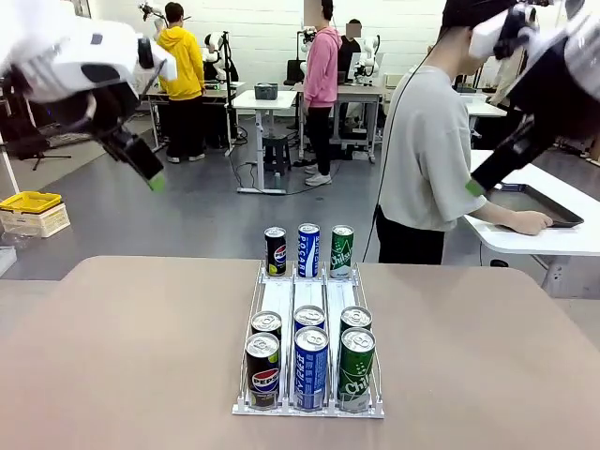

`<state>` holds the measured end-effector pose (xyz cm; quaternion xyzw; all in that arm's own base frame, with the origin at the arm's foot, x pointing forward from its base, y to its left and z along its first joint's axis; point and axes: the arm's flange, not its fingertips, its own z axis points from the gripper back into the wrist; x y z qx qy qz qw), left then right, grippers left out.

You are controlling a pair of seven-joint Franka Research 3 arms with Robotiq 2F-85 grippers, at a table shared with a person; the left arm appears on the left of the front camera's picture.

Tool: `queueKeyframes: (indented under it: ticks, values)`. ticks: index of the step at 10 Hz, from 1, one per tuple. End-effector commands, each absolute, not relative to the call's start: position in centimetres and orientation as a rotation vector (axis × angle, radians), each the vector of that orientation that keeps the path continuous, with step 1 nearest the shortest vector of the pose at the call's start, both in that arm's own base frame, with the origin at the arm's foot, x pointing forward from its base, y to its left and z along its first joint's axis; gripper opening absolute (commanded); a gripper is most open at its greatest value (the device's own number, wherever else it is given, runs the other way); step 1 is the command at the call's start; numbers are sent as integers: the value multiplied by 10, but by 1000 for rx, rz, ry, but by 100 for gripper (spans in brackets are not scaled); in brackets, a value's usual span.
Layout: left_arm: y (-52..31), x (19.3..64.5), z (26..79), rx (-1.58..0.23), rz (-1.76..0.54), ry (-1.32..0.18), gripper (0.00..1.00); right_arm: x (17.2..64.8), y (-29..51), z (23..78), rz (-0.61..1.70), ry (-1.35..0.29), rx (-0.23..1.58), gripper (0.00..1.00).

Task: Retrieve and hand over the desired beverage to the person.
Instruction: Pick up a can of the same type that the person held from the Automatic Can Dispenser.

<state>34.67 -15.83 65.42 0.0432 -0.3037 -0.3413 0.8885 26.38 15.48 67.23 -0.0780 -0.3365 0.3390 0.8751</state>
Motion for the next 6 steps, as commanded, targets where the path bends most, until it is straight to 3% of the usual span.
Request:
queueKeyframes:
  ticks: [1,5,6]
  values:
    - [-161,338,658,104,-704,-675,100,269,148,658,698,-707,-137,100]
    - [-161,343,662,92,-714,-645,100,267,151,666,702,-694,-154,100]
    - [-137,342,675,-54,-791,-570,100,262,116,666,808,-696,47,100]
